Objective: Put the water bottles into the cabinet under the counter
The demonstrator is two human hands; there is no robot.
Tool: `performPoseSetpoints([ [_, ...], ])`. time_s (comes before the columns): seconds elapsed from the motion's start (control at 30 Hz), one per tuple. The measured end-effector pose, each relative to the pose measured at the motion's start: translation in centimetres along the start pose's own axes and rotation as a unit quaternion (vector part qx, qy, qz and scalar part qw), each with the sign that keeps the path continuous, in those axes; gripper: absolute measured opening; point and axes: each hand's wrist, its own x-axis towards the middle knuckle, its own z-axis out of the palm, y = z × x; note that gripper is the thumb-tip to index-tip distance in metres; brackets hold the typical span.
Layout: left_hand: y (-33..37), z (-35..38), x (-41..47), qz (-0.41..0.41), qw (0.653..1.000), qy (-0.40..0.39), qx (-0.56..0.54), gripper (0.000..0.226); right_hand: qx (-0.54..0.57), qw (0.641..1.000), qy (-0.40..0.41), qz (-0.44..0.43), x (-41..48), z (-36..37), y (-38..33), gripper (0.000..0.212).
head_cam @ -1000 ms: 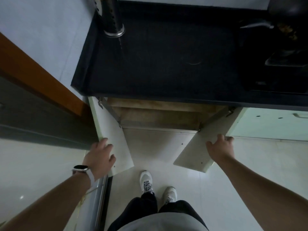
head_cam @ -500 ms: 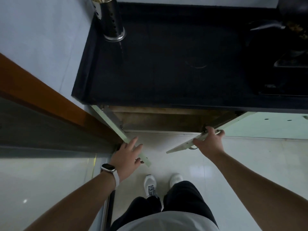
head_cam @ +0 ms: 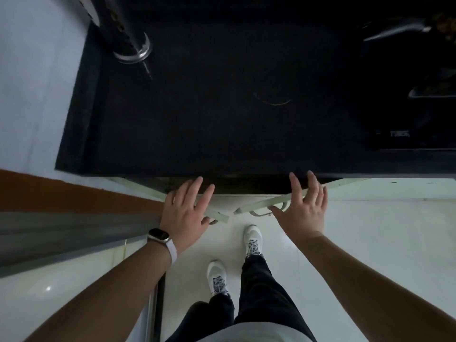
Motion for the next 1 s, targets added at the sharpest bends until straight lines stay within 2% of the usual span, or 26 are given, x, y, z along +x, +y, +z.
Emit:
performPoseSetpoints([
  [0.13, 0.0, 0.5, 2.7, -0.021, 0.999, 0.022, 0.012, 0.092, 0.007, 0.997, 0.043, -0.063, 3.8, -0.3, -1.0, 0.088],
  [0.23, 0.1, 0.5, 4.7, -0.051, 0.998, 0.012, 0.018, 0.089, -0.008, 0.994, 0.014, -0.112, 7.0, -0.7, -1.8, 0.080],
  [0.4, 0.2, 0.2, 8.3, -0.083, 0.996, -0.009, 0.010, 0.079, -0.038, 0.977, -0.043, -0.208, 8.0, -0.2, -1.5, 0.082],
  [0.63, 0.6, -0.4, 9.0, -0.082, 0.996, -0.020, 0.013, 0.076, -0.044, 0.975, -0.081, -0.202, 8.2, -1.1, -1.7, 0.077],
  [0.77, 0.9, -2.1, 8.1, -0.046, 0.999, -0.016, 0.000, 0.063, -0.050, 0.976, -0.102, -0.185, 7.6, -2.2, -1.9, 0.071],
  [0.87, 1.0, -3.8, 7.2, -0.040, 0.999, 0.008, -0.017, 0.052, -0.058, 0.976, -0.119, -0.174, 6.9, -3.5, -2.3, 0.066],
  [1.0, 0.7, -6.9, 5.9, -0.043, 0.997, 0.059, -0.036, 0.055, -0.048, 0.979, -0.096, -0.171, 5.5, -6.4, -3.3, 0.063],
])
